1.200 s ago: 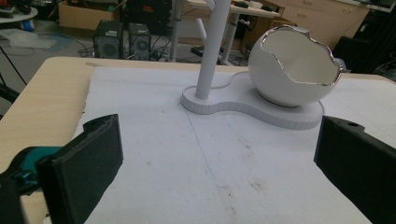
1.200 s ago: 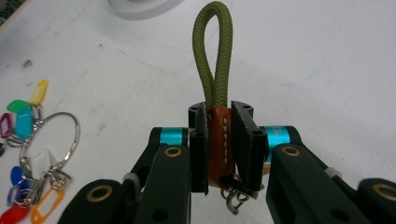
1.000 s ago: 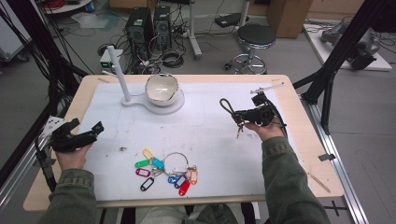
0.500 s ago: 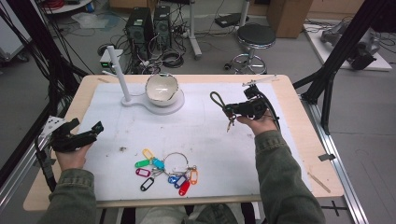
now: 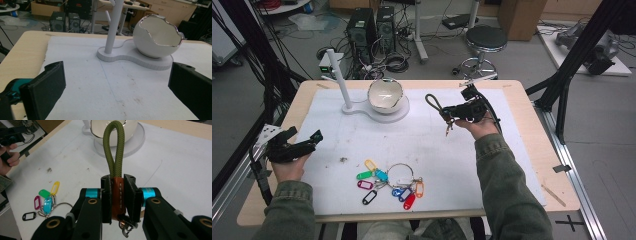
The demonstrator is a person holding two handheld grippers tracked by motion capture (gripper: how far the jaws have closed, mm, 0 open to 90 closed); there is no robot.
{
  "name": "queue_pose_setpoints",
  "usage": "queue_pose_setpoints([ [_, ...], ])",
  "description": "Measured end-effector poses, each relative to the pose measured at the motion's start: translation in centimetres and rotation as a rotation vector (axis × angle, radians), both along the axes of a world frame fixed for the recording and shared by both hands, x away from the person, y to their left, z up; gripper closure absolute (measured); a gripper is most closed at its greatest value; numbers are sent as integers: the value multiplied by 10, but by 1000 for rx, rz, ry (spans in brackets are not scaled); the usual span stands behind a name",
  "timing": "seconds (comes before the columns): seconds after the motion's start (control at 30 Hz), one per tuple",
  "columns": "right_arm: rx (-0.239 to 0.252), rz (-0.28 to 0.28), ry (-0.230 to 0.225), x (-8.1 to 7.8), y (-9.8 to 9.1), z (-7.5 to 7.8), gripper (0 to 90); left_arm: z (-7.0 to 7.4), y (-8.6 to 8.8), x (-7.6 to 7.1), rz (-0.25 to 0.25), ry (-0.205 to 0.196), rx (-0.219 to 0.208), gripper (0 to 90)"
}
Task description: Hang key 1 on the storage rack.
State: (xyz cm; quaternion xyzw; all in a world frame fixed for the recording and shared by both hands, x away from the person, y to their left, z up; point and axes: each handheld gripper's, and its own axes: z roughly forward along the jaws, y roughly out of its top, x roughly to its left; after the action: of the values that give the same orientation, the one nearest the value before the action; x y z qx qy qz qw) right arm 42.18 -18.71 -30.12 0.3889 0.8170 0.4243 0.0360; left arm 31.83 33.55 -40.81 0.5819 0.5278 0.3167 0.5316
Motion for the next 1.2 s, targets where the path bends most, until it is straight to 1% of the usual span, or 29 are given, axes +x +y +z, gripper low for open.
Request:
queue_pose_setpoints([
  [0.1,8,11,-3,2,5,2,775,0,0,0,-1,0,0,17],
  [0.23,2,28,-1,3,17,6,775,0,0,0,-1,1,2,17],
  [0.4,-2,43,-3,5,25,10,775,0,1,0,1,1,1,17],
  [0.43,-4,49,1,6,31,11,775,0,1,0,0,0,1,17],
  [0.5,-6,51,-4,7,32,11,774,0,1,0,1,1,1,17],
  [0.6,-5,60,4,9,40,12,774,0,1,0,-1,1,-1,17],
  [1.07,-3,88,15,14,61,15,774,0,1,1,-1,0,-4,17],
  [1.13,-5,98,16,15,64,15,774,0,1,1,-2,1,-1,17],
  [1.17,-13,105,21,15,69,15,774,0,1,1,-3,1,-2,17],
  [1.2,-13,105,21,15,69,15,774,0,1,1,-2,2,-2,17],
])
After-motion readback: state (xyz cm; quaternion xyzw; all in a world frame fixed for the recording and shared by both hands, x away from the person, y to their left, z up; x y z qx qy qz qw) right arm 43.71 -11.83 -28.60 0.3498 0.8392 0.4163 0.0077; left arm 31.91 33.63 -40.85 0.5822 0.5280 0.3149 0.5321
